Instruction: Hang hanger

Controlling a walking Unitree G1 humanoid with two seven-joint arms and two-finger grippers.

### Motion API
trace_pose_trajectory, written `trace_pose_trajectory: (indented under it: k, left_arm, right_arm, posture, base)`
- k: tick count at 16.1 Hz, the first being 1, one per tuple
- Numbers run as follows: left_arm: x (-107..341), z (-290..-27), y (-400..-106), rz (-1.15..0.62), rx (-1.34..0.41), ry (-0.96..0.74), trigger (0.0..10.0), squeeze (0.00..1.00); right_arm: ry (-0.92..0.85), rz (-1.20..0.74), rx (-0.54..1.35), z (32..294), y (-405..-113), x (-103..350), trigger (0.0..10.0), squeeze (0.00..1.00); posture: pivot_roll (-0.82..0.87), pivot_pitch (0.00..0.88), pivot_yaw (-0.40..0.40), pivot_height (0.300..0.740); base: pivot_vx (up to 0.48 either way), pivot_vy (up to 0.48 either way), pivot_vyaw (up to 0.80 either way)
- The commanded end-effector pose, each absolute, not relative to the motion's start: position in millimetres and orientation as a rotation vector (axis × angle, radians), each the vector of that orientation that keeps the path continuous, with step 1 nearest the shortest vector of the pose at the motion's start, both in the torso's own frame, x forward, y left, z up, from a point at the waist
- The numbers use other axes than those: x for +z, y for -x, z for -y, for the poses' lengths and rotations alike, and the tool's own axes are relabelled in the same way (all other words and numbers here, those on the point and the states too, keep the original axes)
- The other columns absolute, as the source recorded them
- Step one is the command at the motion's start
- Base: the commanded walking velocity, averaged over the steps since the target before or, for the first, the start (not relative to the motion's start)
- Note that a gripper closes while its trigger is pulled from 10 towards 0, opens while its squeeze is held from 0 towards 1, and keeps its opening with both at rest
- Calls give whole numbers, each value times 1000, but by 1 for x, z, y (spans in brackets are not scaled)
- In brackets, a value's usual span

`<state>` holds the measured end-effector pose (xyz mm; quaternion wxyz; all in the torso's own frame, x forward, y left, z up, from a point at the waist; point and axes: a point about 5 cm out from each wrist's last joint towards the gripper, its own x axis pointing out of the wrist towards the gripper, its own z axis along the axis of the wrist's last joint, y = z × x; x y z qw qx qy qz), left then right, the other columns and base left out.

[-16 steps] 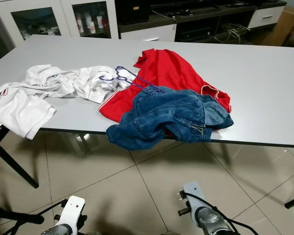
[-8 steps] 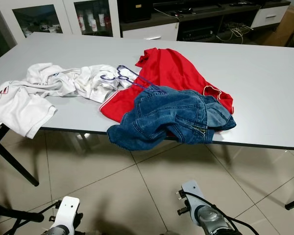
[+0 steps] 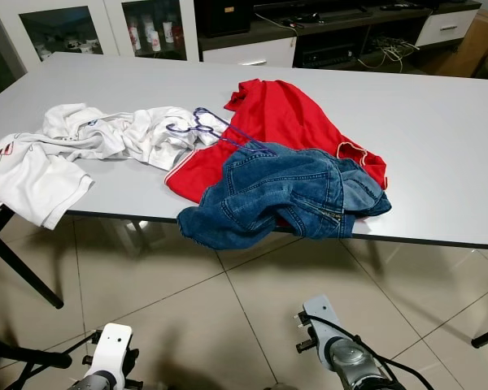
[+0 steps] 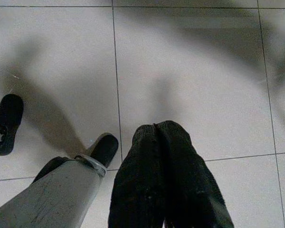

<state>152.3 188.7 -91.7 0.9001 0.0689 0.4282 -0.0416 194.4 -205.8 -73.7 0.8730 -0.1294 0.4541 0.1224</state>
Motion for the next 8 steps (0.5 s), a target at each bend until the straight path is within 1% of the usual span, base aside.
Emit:
trace_pose_trajectory:
  k: [1,2,4,6,8]
  left_arm:
    - [-91,-187,-156,-884,-100,-137,10000,0]
    - [-91,-187,-156,-884,-105,-137,10000,0]
    - [-89,-187,-159,-868,-120,-158,10000,0]
    - [-86,-188,-166,-845,-125,-164,10000,0]
    - [-83,-186,-172,-825,-136,-166,10000,0]
  right_arm:
    - [248,-957,245,210,-193,-73,10000,0]
    - [221,-970,252,208,-192,-75,10000,0]
    - [127,-1035,318,195,-184,-80,10000,0]
    - [136,-1091,372,184,-179,-85,10000,0]
    - [120,-1110,369,181,-176,-87,10000,0]
  posture:
    - [-37,0,18,740]
    - [-38,0,22,740]
    - [-49,0,36,740]
    - [-54,0,47,740]
    - [-65,0,58,740]
  base:
    - [0,0,0]
    - [0,0,0]
    - [0,0,0]
    - [0,0,0]
    - [0,0,0]
